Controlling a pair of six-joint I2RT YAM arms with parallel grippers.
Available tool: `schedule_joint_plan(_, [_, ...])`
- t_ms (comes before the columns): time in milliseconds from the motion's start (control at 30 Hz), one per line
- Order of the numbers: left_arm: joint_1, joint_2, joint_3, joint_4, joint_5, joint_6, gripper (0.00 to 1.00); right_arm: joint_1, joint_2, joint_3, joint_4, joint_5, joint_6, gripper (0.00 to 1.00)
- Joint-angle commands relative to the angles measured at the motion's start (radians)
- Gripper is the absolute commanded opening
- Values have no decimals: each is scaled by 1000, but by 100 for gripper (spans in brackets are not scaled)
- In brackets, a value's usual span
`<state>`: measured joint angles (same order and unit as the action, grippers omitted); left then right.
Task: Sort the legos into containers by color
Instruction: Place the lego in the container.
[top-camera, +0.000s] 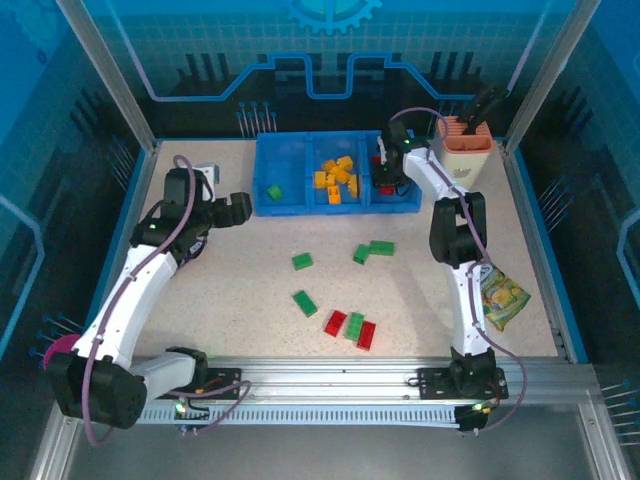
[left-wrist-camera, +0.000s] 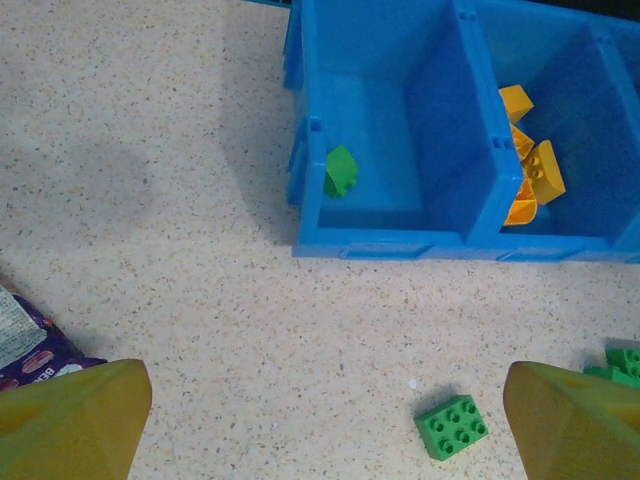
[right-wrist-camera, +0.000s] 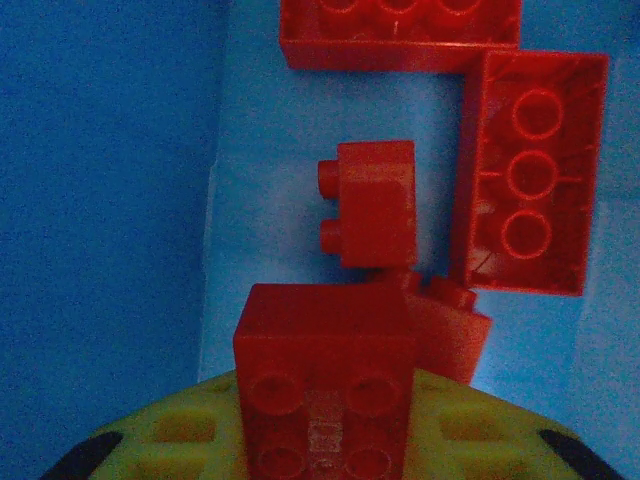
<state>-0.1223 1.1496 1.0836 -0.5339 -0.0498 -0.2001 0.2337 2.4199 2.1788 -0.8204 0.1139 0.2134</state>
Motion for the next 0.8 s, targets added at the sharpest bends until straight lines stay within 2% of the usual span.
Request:
schedule_joint_plan(0, [13, 0, 26, 14, 25, 19, 92, -11, 33, 32, -48, -32, 20, 39])
schedule_joint_plan(200, [13, -5, 19, 12, 27, 18, 92, -11, -21, 8, -51, -18, 11, 48])
schedule_joint_plan(433, [13, -10, 15, 23, 57, 7, 93, -9, -157, -15, -96, 20, -16, 43])
schedule_joint_plan(633, [14, -22, 13, 33, 76, 7, 93, 15, -355, -171, -97, 40, -11, 45])
schedule_joint_plan(767, [13, -39, -1, 50, 100, 0, 93, 78, -497, -303, -146, 83, 6, 43])
